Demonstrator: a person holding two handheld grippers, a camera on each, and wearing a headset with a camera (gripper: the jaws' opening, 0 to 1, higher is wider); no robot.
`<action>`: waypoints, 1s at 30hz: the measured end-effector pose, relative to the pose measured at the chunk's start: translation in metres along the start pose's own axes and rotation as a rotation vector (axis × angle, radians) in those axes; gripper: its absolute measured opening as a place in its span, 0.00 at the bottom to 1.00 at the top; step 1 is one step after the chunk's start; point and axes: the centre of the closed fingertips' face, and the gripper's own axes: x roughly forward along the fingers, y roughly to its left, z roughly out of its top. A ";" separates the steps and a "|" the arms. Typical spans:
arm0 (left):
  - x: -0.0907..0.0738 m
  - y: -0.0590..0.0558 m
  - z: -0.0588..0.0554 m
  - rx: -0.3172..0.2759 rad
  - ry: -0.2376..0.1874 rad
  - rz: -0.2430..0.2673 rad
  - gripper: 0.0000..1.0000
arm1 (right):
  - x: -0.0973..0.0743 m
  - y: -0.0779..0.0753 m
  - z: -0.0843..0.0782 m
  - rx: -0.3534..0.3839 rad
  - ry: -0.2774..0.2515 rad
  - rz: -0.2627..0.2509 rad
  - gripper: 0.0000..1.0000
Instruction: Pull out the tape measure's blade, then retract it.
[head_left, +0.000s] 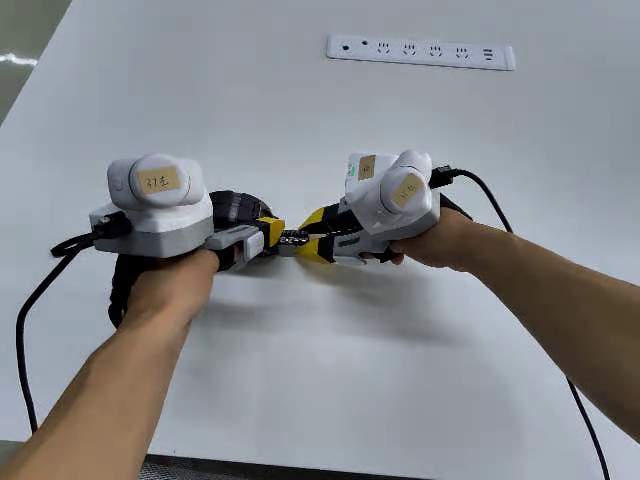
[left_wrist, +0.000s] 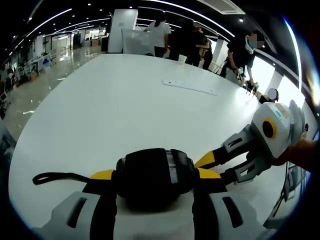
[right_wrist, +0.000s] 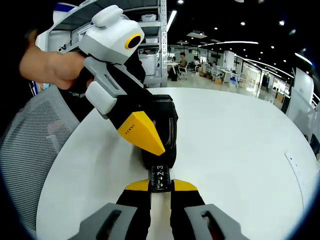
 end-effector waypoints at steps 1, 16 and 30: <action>0.000 0.000 0.000 0.000 0.000 0.000 0.56 | 0.001 0.000 0.001 0.000 -0.001 0.001 0.12; 0.001 0.000 0.000 0.004 0.002 0.000 0.56 | 0.014 -0.003 0.006 -0.028 0.010 -0.001 0.12; 0.000 -0.002 -0.001 0.013 0.009 0.006 0.58 | 0.016 -0.002 0.006 -0.086 0.072 -0.001 0.13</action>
